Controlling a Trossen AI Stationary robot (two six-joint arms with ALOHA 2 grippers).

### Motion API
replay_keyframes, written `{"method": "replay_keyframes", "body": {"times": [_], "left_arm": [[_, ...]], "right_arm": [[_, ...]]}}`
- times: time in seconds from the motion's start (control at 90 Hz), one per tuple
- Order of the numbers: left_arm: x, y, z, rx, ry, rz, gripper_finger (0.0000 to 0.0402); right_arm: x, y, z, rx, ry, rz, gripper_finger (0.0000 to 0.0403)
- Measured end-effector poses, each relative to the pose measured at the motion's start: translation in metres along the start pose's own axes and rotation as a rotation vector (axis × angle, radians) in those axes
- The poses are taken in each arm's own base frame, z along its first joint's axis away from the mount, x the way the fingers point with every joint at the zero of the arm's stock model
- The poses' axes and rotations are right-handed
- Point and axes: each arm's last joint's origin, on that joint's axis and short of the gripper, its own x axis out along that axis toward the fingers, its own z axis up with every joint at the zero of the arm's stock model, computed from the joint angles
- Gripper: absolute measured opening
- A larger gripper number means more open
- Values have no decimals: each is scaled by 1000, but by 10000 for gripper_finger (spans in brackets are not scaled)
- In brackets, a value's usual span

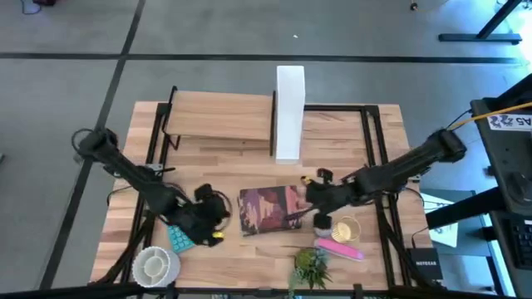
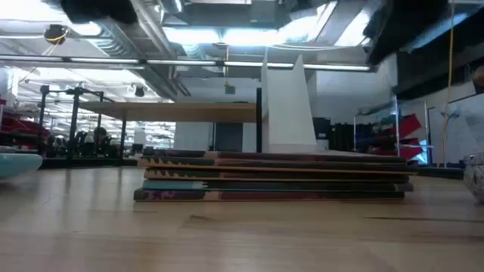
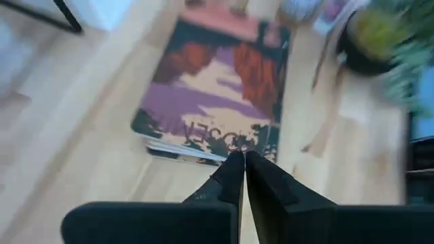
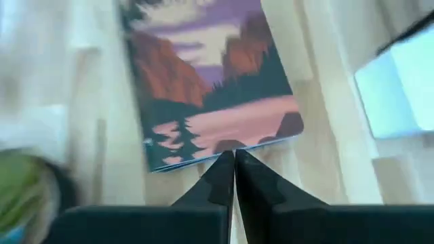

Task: Stock shelves
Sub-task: Return to Home Position

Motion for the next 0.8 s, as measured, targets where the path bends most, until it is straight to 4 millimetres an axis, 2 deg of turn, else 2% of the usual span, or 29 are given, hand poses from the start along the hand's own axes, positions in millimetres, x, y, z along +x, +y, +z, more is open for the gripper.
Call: {"method": "replay_keyframes", "body": {"times": [0.178, 0.311, 0.433, 0.589, 0.8], "left_arm": [[-44, 33, 10, -48, -110, -14, 0], [-57, 66, 5, -115, -177, -55, 0], [-54, 93, -14, -191, -270, -127, 0], [-41, 115, -41, -234, -382, -304, 0], [-28, 140, -62, -162, -516, -405, 0]], "right_arm": [[-25, -26, -36, 58, -167, 101, 0], [-30, -43, -66, 116, -285, 185, 0], [-32, -53, -88, 128, -405, 275, 0], [-33, -63, -109, 130, -515, 349, 0], [-42, -74, -126, 104, -664, 390, 0]]}}
